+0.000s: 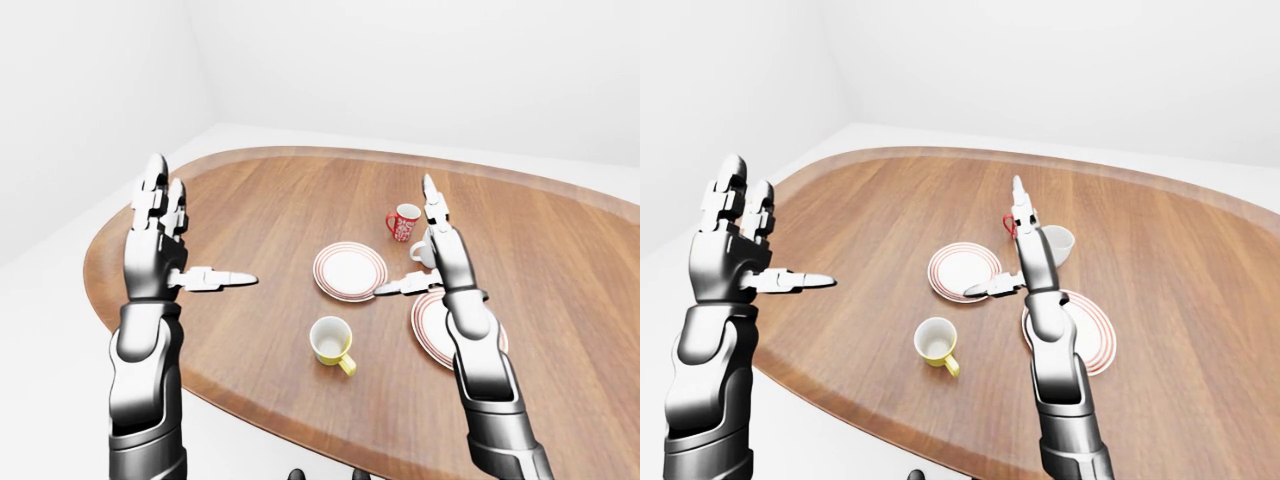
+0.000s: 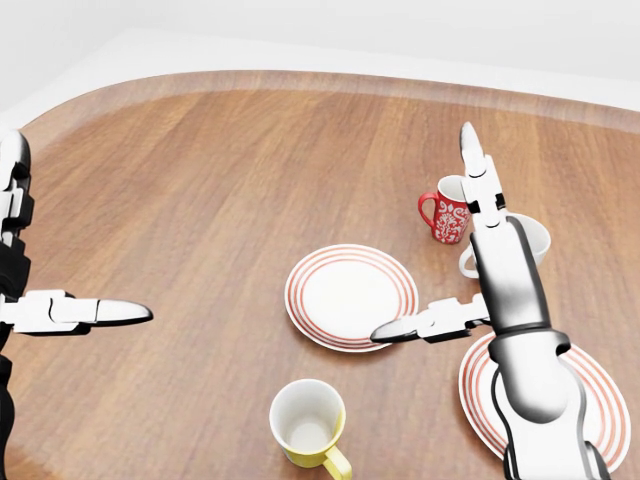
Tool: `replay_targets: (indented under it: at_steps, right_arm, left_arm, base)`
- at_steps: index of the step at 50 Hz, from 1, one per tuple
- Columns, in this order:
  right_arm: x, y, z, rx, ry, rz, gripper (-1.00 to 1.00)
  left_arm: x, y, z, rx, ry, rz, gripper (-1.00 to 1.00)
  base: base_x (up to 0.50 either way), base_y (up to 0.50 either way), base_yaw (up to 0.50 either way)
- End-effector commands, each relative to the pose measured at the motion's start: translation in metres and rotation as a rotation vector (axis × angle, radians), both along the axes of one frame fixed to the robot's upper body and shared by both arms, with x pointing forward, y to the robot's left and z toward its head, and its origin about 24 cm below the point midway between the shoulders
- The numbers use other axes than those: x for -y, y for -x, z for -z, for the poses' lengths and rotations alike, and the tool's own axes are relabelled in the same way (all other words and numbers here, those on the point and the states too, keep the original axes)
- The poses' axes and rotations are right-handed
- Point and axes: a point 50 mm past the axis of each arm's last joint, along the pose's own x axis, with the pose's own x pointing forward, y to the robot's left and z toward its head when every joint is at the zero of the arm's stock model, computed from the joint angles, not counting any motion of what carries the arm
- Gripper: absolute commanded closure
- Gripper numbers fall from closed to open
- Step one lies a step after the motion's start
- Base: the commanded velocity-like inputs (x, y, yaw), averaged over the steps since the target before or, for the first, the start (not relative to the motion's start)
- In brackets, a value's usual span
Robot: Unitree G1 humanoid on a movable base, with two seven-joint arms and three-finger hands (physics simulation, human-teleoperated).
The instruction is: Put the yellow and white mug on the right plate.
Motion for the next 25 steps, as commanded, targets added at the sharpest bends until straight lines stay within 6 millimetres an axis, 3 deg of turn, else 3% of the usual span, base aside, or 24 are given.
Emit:
replay_targets:
  at_steps: [1,25]
  right_arm:
    - [-0.004,0.001,-0.002,0.005,0.092,0.008,-1.00]
    - [-0.023,0.004,0.020,-0.096,0.204,-0.049,-1.00]
  left_arm:
    - [-0.003,0.000,-0.002,0.005,0.001,-0.008,-1.00]
    - [-0.003,-0.001,-0.002,0.005,0.001,-0.009,-1.00]
  base:
    - [0.00,0.00,0.00]
    - [0.00,0.00,0.00]
